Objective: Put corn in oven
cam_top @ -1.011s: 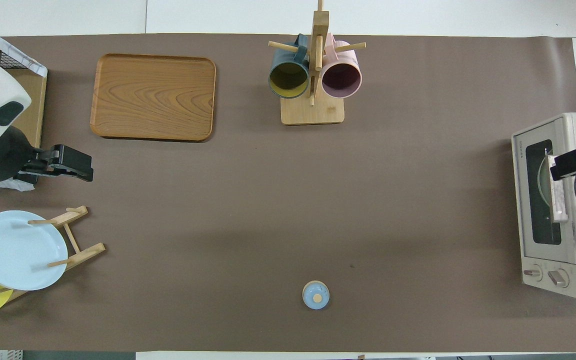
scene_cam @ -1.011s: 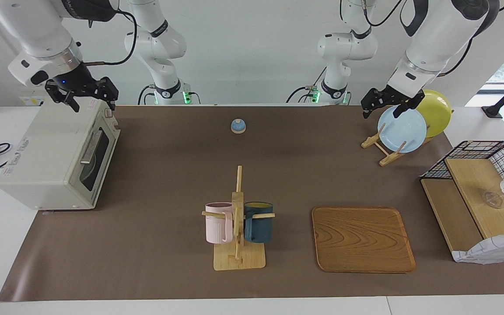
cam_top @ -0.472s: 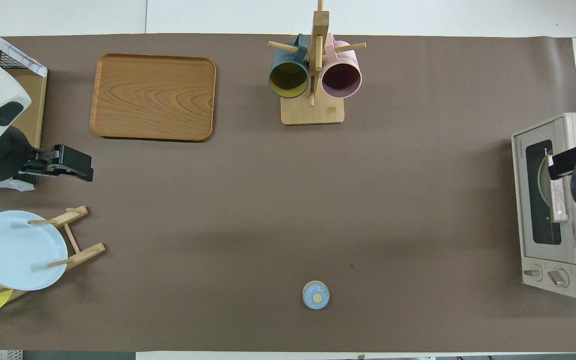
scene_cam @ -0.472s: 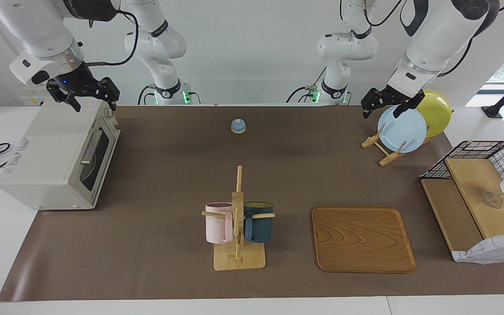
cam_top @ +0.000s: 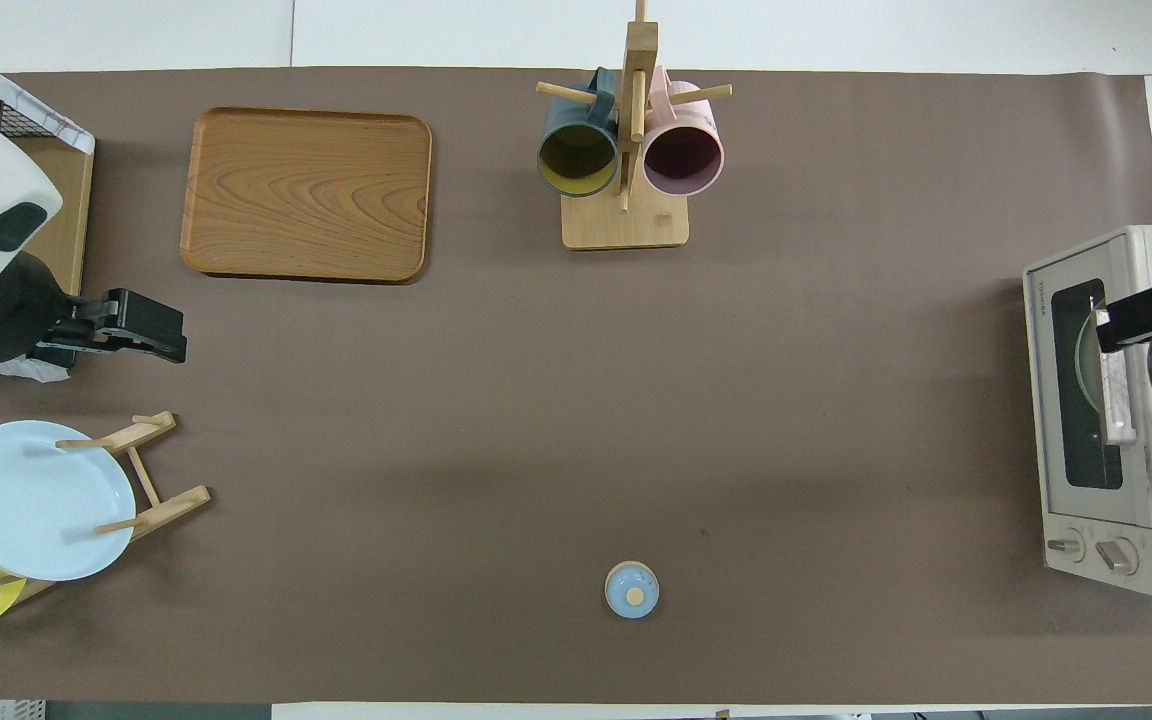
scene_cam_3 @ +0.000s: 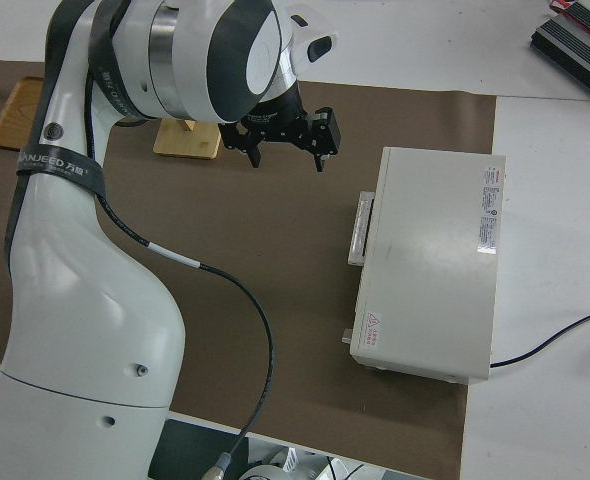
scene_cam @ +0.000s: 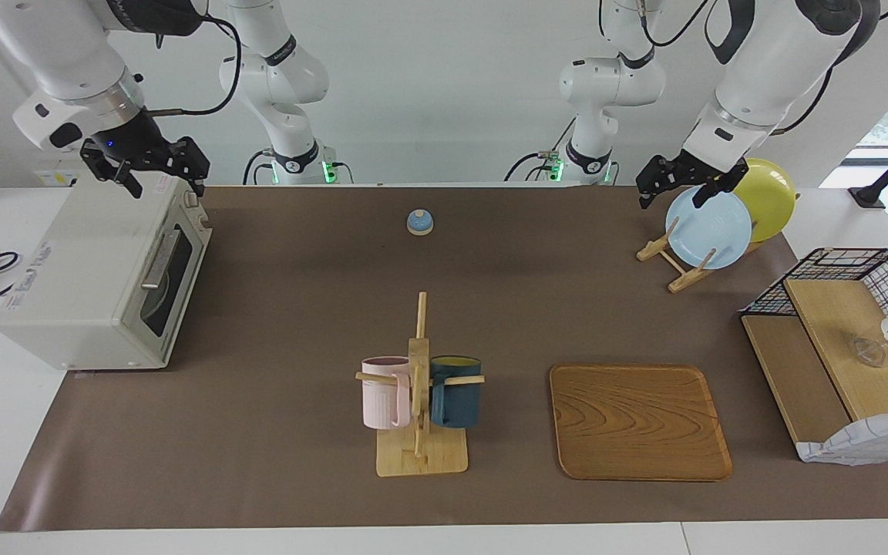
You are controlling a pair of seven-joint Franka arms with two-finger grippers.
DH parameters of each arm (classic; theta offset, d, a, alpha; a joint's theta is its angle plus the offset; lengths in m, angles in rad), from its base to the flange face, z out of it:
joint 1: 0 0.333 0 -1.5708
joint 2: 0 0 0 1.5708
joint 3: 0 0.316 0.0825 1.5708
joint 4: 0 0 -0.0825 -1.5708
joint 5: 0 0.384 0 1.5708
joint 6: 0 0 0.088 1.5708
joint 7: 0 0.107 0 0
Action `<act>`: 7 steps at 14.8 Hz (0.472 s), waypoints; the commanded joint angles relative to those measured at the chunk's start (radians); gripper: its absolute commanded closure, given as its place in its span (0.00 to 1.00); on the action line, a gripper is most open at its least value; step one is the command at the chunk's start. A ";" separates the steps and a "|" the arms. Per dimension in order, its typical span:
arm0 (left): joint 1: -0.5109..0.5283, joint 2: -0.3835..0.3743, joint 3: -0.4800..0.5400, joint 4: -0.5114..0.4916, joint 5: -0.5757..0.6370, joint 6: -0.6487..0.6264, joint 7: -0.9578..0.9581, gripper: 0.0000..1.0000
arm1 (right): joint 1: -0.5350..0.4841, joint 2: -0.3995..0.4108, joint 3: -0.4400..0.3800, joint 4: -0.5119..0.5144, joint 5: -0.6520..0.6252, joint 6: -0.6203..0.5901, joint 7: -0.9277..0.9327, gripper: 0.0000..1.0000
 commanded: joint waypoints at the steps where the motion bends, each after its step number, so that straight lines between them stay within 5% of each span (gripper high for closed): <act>1: 0.010 -0.007 -0.007 0.005 0.015 -0.008 0.005 0.00 | -0.008 -0.010 0.003 -0.006 0.020 0.013 0.013 0.00; 7: 0.010 -0.005 -0.007 0.005 0.015 -0.008 0.005 0.00 | -0.009 -0.010 0.000 -0.008 0.020 0.012 0.011 0.00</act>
